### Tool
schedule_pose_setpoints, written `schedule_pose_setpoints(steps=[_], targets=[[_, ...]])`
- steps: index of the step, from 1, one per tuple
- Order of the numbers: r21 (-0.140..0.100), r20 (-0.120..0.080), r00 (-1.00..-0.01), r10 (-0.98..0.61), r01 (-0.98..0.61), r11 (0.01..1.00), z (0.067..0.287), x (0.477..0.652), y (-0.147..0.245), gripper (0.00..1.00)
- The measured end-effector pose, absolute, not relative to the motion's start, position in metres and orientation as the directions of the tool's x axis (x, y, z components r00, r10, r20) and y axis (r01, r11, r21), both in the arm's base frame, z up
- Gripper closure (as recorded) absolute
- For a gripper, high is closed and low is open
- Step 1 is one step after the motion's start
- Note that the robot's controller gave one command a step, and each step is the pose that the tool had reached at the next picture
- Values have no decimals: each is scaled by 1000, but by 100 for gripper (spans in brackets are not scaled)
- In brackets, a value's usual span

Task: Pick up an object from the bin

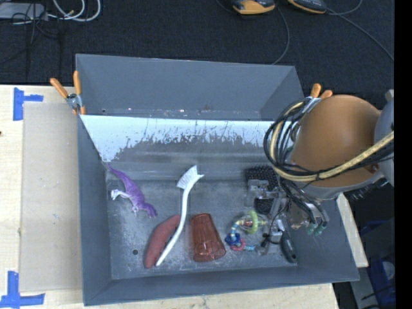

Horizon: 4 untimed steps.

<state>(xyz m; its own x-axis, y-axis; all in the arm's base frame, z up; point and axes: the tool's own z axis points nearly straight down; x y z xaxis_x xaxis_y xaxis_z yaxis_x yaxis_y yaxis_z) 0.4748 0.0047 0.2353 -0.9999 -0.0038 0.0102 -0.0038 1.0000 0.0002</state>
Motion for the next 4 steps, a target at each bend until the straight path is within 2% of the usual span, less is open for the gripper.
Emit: schedule_pose_setpoints(steps=[1,2,4], targets=[[0,3,-1000,-4,-4,1000,239,476,5,0],[0,-1,-1000,-32,-32,1000,192,482,27,0],[1,1,-1000,-22,-22,1000,104,518,81,0]])
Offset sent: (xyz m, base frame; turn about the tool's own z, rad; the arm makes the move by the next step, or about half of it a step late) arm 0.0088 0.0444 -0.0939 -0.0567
